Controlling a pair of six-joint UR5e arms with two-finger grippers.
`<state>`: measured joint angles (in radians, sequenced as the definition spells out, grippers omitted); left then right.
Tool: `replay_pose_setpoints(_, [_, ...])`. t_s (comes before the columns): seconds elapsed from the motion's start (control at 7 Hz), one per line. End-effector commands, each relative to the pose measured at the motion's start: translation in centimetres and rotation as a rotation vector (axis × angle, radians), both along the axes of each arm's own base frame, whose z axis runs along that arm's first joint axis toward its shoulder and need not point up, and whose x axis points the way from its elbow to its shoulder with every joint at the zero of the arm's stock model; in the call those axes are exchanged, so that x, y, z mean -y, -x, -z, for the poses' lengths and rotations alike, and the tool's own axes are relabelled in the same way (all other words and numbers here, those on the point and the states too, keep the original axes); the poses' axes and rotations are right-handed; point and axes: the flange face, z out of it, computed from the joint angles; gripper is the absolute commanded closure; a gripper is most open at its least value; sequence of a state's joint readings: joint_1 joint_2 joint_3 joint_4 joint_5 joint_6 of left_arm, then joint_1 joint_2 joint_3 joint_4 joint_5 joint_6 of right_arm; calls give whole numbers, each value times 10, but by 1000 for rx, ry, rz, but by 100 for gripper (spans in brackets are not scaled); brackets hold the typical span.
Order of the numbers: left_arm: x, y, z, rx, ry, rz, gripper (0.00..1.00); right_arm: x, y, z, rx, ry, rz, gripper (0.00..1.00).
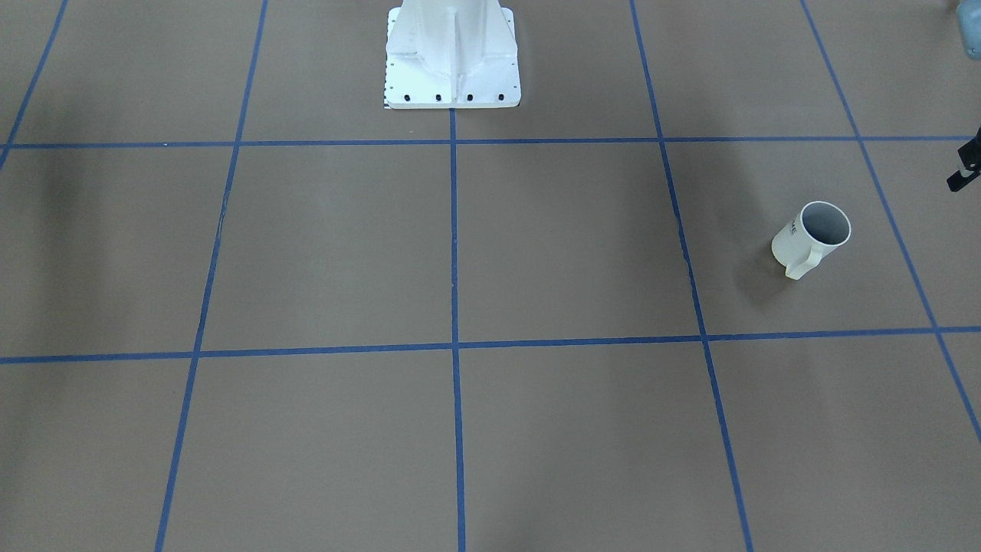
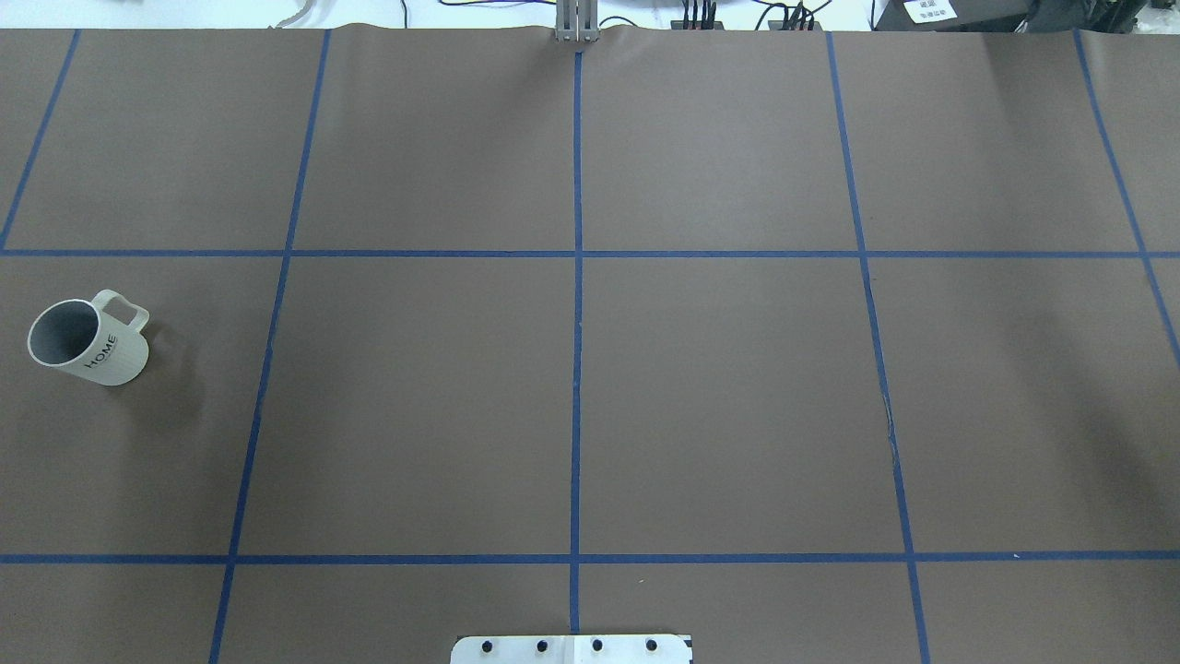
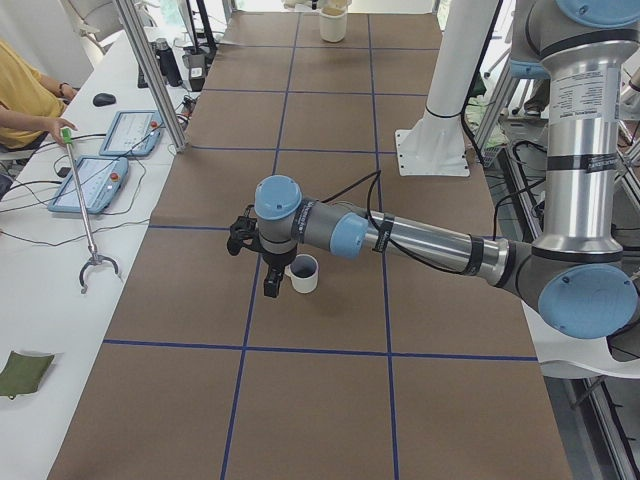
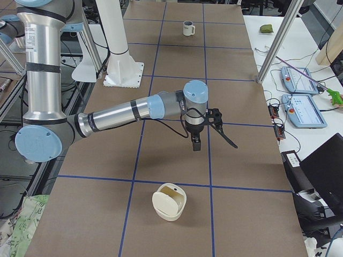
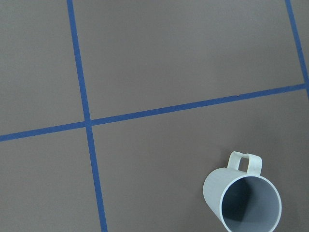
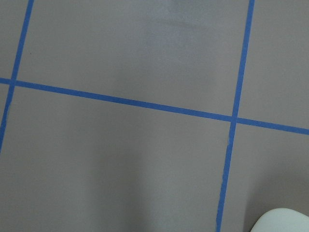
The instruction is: Left arm hands cup to right arm to dump lemon
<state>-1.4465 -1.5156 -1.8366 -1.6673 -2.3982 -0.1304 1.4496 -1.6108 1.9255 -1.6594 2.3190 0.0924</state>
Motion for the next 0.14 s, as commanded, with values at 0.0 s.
replay_pose_setpoints(0.0, [0, 0, -2, 0, 5, 0, 0, 0, 0, 0, 1, 0, -1, 0])
